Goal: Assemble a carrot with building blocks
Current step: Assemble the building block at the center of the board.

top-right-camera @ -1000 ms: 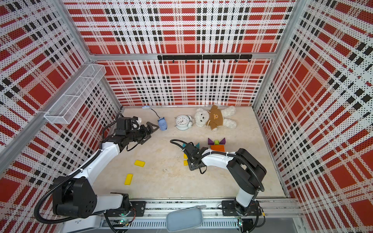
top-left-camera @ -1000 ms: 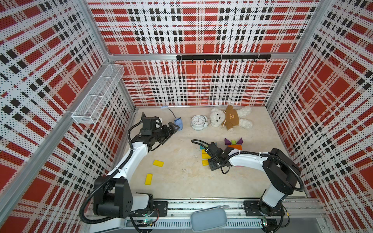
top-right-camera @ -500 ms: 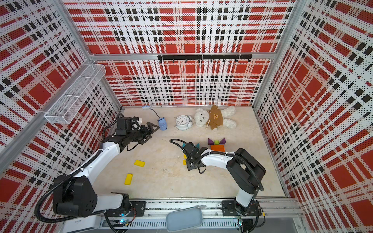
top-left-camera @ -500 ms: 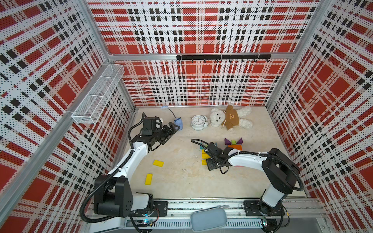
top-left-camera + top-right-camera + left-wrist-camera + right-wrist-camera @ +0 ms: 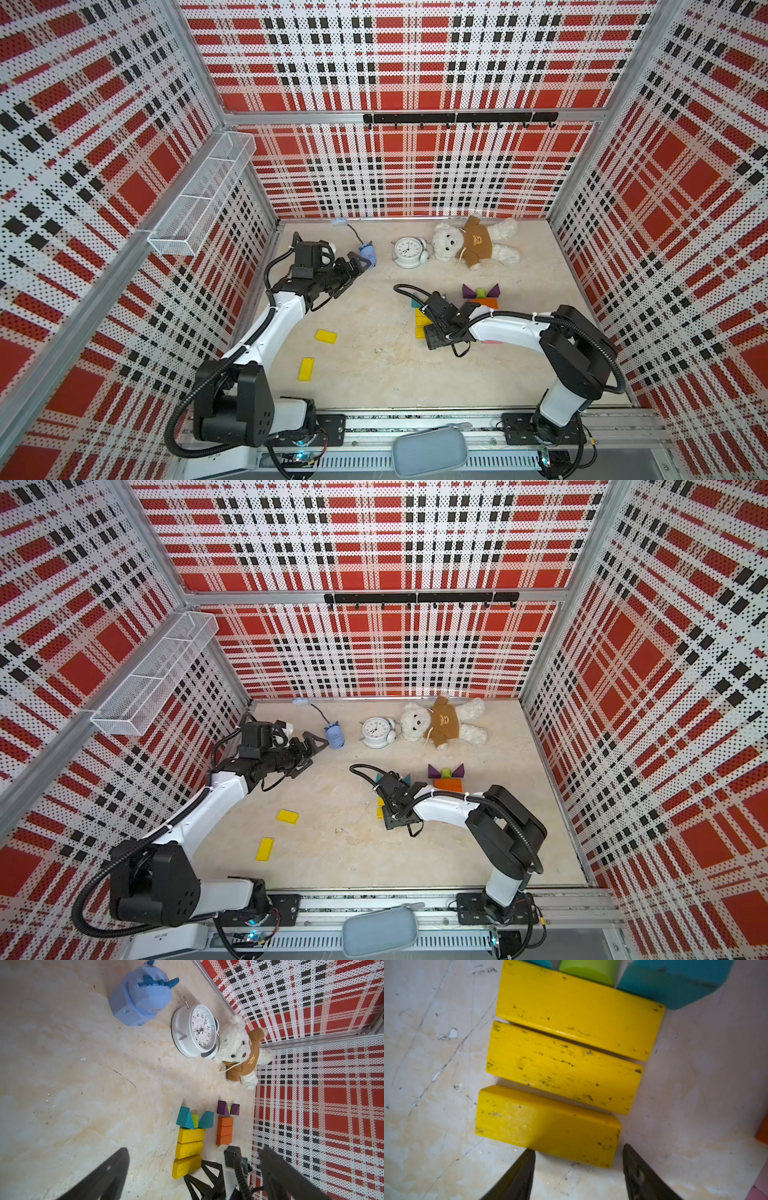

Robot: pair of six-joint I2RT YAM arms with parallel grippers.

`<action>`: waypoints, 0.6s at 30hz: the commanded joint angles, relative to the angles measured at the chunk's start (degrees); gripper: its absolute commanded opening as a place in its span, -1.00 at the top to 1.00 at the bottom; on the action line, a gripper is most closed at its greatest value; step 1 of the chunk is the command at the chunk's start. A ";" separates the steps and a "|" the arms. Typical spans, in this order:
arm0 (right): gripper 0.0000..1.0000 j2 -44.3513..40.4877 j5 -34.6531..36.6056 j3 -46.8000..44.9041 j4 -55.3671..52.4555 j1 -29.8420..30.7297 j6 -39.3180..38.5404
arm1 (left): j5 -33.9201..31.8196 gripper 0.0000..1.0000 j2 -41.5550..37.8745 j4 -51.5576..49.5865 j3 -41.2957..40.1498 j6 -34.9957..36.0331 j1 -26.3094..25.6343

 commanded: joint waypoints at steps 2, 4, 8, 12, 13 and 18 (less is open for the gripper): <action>-0.39 0.20 0.93 1.42 0.19 0.20 1.09 | 0.59 -0.99 0.46 1.17 -0.29 -0.30 0.07; -0.40 0.24 2.54 1.65 -0.01 0.17 1.10 | 0.61 -0.99 0.55 1.15 -0.29 -0.27 0.11; -0.41 0.49 2.76 1.93 -0.21 0.19 1.04 | 0.77 -0.99 0.74 1.24 -0.28 -0.33 0.15; -0.43 0.65 2.78 2.14 -0.13 0.21 1.11 | 1.12 -0.99 0.94 1.38 -0.18 -0.41 0.11; -0.43 0.64 2.79 2.08 -0.04 0.19 1.12 | 1.20 -0.99 1.06 1.46 -0.24 -0.42 0.07; -0.43 0.30 3.89 2.43 -0.74 0.15 1.05 | 1.38 -0.99 1.09 1.56 -0.23 -0.53 0.23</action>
